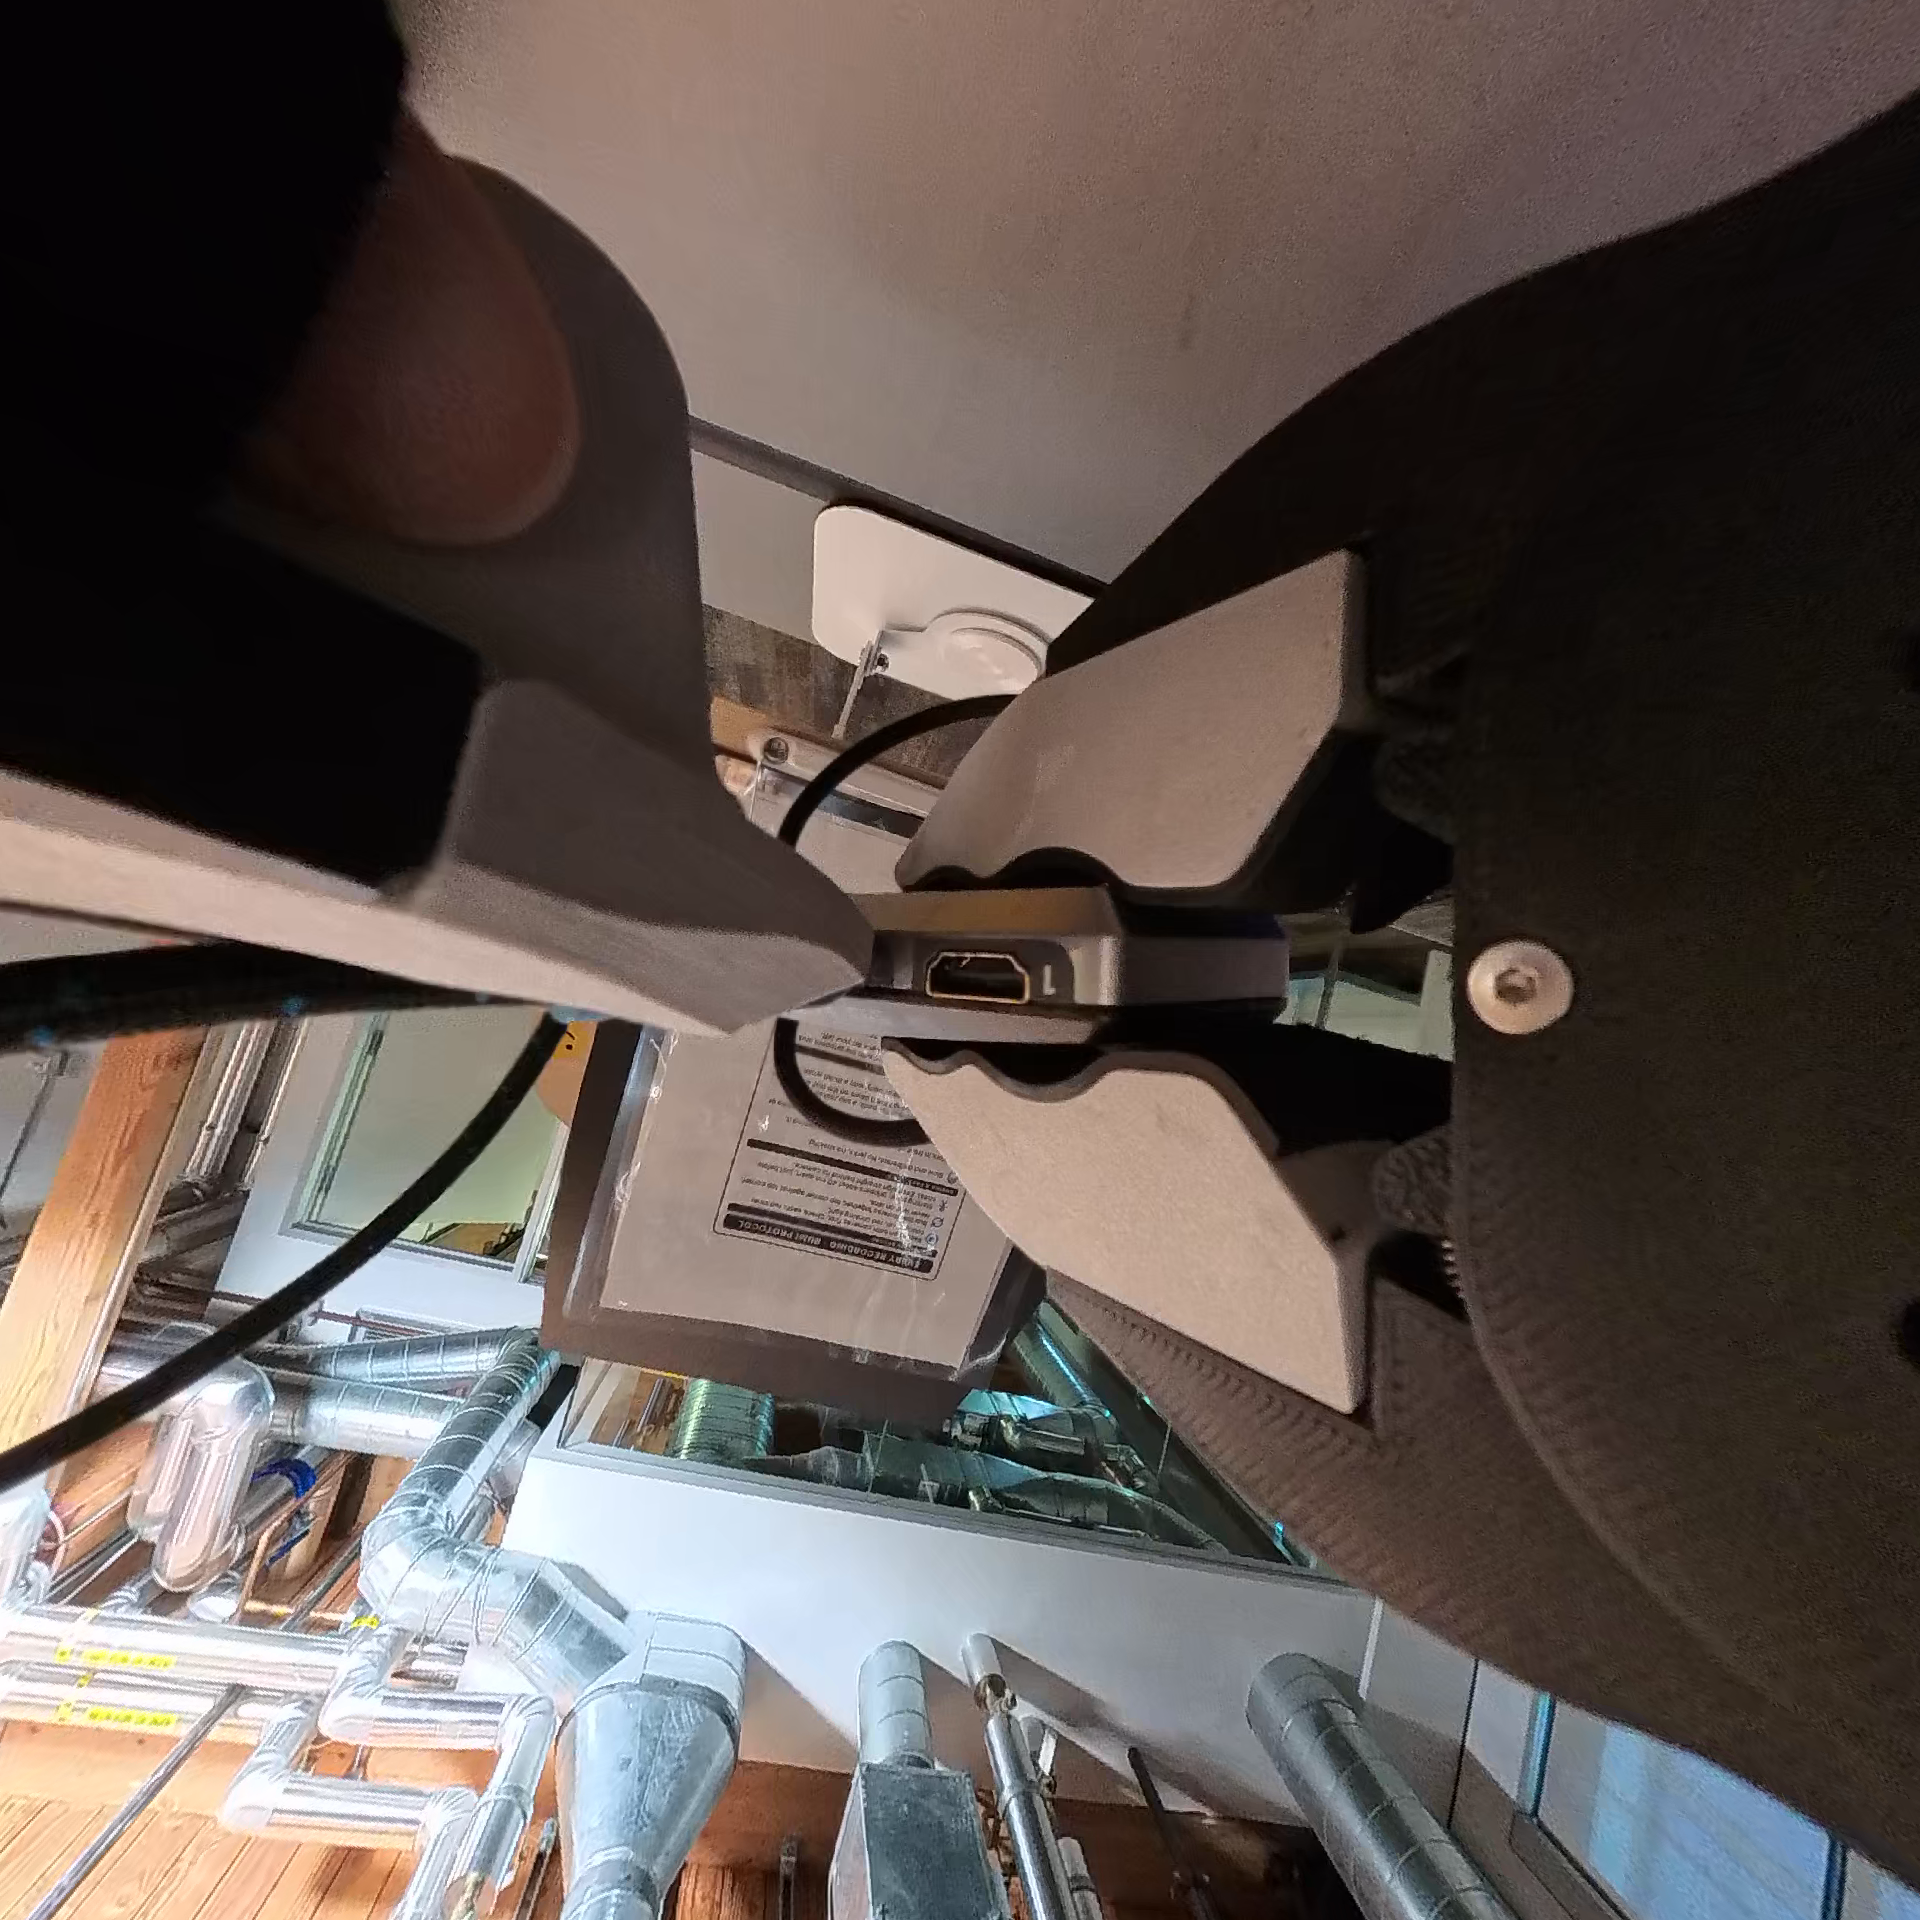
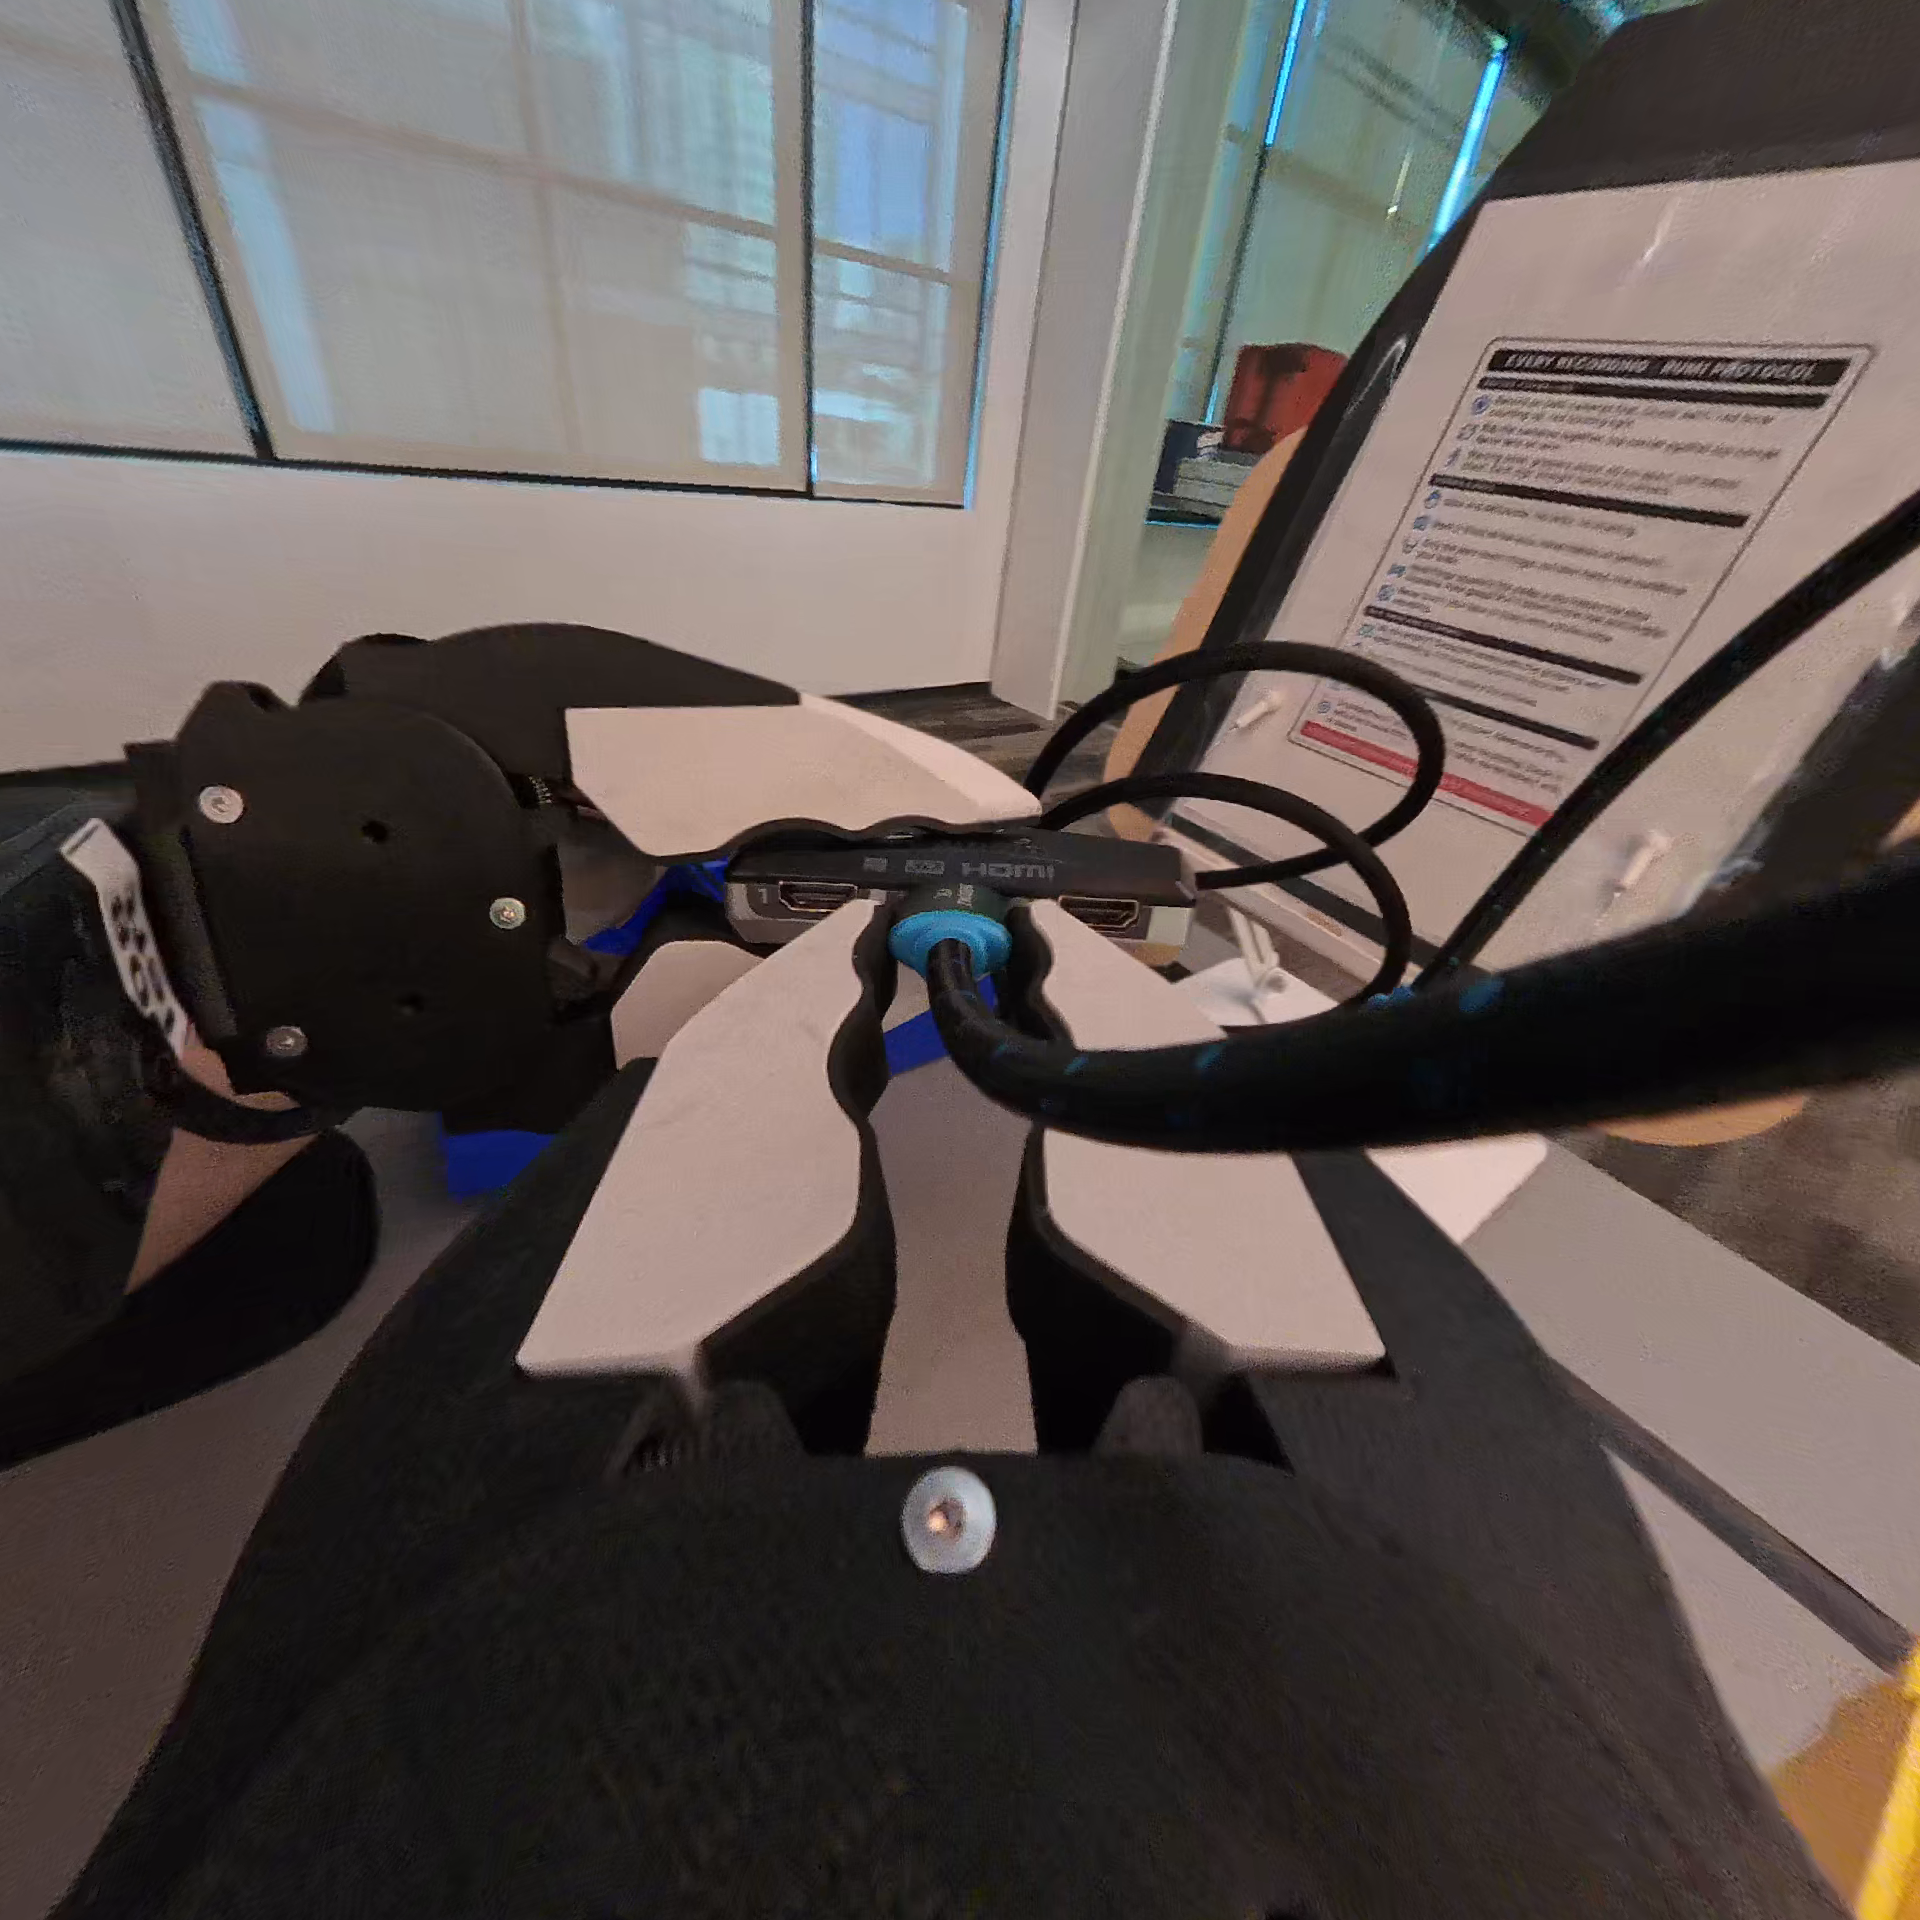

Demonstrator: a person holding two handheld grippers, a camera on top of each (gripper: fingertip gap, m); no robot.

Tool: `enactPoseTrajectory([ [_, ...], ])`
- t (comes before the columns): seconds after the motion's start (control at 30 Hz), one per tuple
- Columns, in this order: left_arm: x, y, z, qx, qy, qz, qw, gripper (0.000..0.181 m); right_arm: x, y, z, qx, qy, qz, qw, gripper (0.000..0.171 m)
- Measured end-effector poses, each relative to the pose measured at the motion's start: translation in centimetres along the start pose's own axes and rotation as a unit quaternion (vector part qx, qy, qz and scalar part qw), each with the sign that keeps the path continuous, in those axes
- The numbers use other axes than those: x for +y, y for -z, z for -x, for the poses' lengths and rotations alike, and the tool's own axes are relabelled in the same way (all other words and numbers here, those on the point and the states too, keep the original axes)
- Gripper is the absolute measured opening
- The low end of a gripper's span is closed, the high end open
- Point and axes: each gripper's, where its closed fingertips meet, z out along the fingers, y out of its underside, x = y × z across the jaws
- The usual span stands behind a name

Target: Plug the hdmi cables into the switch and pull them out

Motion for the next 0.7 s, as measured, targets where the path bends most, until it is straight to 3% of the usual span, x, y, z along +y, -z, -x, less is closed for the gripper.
enactPoseTrajectory([
  [0.23, -0.3, -0.2, -0.7, 0.033, 0.064, -0.013, 0.997, 0.023, -0.2, 0.1, -0.1, 0.045, 0.083, -0.003, 0.996, 0.021],
  [0.4, -1.3, 0.4, 0.9, -0.039, 0.081, -0.046, 0.995, 0.033, -1.5, 0.7, 1.0, 0.085, 0.209, -0.026, 0.974, 0.021],
  [0.5, -1.9, 1.0, 1.8, -0.078, 0.069, -0.065, 0.992, 0.037, -2.0, 1.1, 1.4, 0.074, 0.218, -0.045, 0.972, 0.021],
  [0.57, -2.1, 1.1, 1.6, -0.087, 0.035, -0.069, 0.993, 0.026, -2.1, 1.1, 1.7, 0.061, 0.208, -0.046, 0.975, 0.021],
  [0.7, -1.8, 1.2, 1.5, -0.093, 0.005, -0.06, 0.994, 0.025, -1.8, 0.9, 1.7, 0.056, 0.189, -0.032, 0.98, 0.022],
])
